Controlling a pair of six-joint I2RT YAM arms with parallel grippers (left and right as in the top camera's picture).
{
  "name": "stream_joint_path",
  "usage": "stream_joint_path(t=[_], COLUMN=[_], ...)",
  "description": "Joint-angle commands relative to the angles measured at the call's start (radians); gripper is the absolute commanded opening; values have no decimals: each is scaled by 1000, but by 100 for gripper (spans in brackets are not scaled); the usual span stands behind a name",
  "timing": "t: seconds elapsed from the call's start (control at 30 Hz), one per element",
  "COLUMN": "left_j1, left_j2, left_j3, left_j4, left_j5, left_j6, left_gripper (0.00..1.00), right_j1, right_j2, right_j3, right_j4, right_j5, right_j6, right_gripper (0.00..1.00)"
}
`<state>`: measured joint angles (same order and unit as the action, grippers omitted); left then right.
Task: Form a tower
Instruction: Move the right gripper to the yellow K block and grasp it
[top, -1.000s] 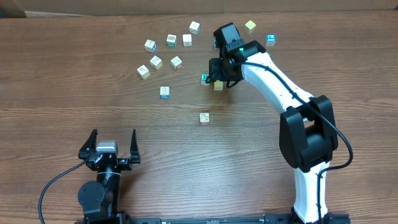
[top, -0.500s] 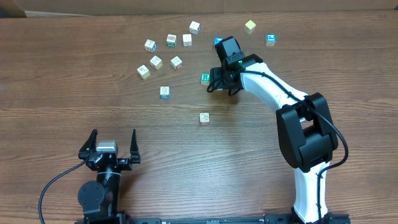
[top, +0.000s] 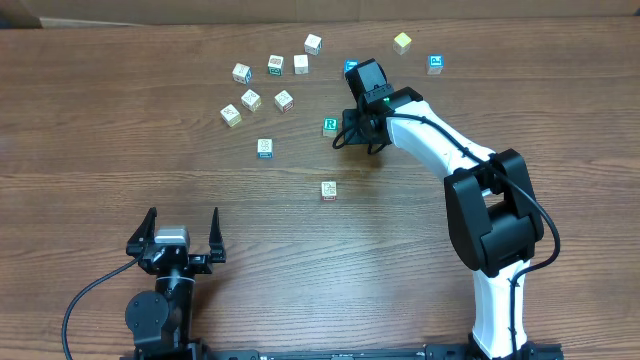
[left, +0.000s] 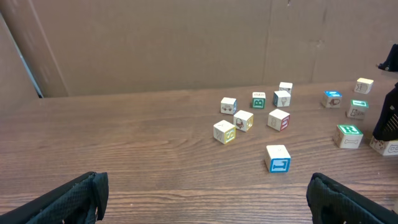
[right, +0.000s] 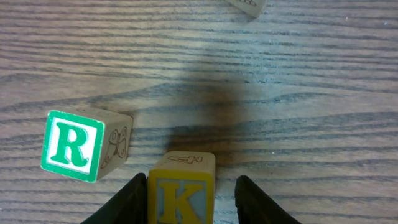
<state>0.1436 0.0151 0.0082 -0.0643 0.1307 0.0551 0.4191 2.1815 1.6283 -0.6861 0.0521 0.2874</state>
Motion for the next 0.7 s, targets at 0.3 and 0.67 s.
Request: stream_joint_path(t=[0.3, 0.67], left_j1=[-7, -7], left_j2=[-9, -9], left_j3=[-3, -3], left_j4=[-3, -3], left_j5=[-3, -3], left_j6=[-10, -10], left_gripper=[99, 99], right_j1=[0, 2], right_j2=[-15, -227], right_j3=[12, 107], right_j4=[-15, -167], right_j5=[5, -82], right_j6=[0, 0], right_gripper=[25, 19])
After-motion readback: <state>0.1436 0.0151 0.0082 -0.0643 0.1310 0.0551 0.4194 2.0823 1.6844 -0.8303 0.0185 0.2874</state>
